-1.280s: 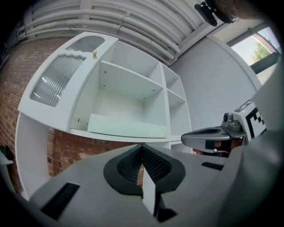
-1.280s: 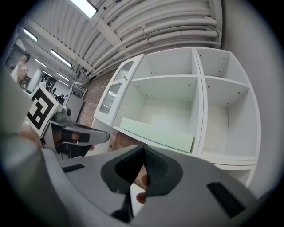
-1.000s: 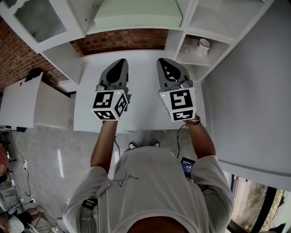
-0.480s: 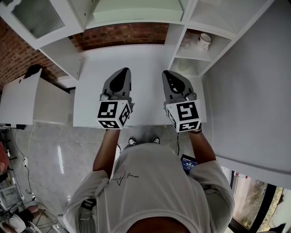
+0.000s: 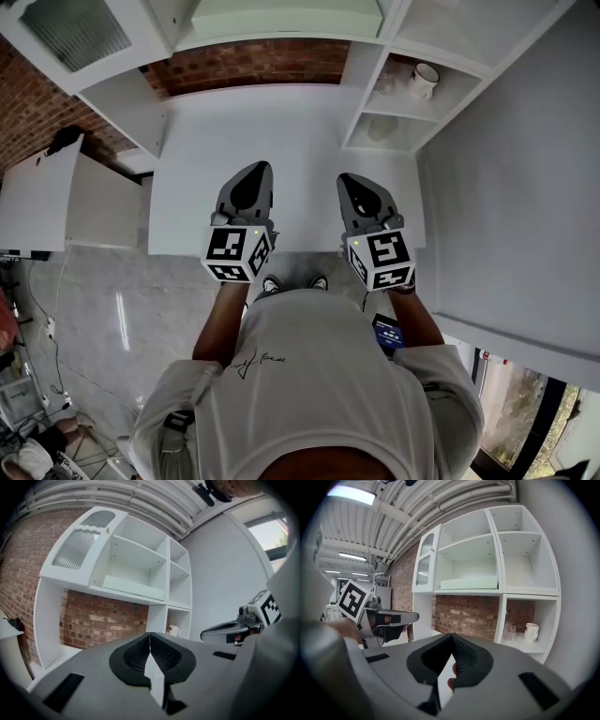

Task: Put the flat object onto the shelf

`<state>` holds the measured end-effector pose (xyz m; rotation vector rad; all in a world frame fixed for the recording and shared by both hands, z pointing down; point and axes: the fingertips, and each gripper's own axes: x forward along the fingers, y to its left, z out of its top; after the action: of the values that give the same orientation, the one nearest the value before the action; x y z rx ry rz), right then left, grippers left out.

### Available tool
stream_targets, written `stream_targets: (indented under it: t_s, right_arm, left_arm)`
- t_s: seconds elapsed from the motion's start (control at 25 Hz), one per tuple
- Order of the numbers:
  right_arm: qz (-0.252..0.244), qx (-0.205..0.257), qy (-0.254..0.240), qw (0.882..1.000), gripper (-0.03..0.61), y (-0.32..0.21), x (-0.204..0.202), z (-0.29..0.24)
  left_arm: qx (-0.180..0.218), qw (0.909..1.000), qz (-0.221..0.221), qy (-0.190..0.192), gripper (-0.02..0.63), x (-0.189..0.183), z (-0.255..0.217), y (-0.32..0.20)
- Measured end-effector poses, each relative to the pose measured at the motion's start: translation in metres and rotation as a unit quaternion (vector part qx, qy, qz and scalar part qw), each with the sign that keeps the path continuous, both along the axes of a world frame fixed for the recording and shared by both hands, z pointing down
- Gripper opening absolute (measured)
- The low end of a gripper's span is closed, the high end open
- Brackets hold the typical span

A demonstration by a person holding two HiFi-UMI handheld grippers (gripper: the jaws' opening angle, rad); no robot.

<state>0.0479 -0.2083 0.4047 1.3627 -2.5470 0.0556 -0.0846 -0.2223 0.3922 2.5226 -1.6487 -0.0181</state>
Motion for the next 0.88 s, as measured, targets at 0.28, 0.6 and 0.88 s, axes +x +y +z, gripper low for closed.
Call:
stream_targets:
  t_s: [0.28, 0.6, 0.88]
  right_arm:
    - [-0.001, -0.008, -0.008, 1.0, 0.028, 0.017, 0.003, 0.008]
    - [0.024, -0.016, -0.021, 0.999, 0.026, 0.02, 0.017, 0.012]
    - [0.032, -0.016, -0.023, 0.999, 0.026, 0.021, 0.022, 0.01]
  left_arm:
    - [-0.016, 0.9999, -0.002, -0.005, 0.015, 0.004, 0.017, 0.017]
    - [-0.03, 0.9995, 0.0, 0.002, 0.015, 0.004, 0.029, 0.027]
    - [-0.036, 0.9993, 0.003, 0.009, 0.014, 0.005, 0.031, 0.036]
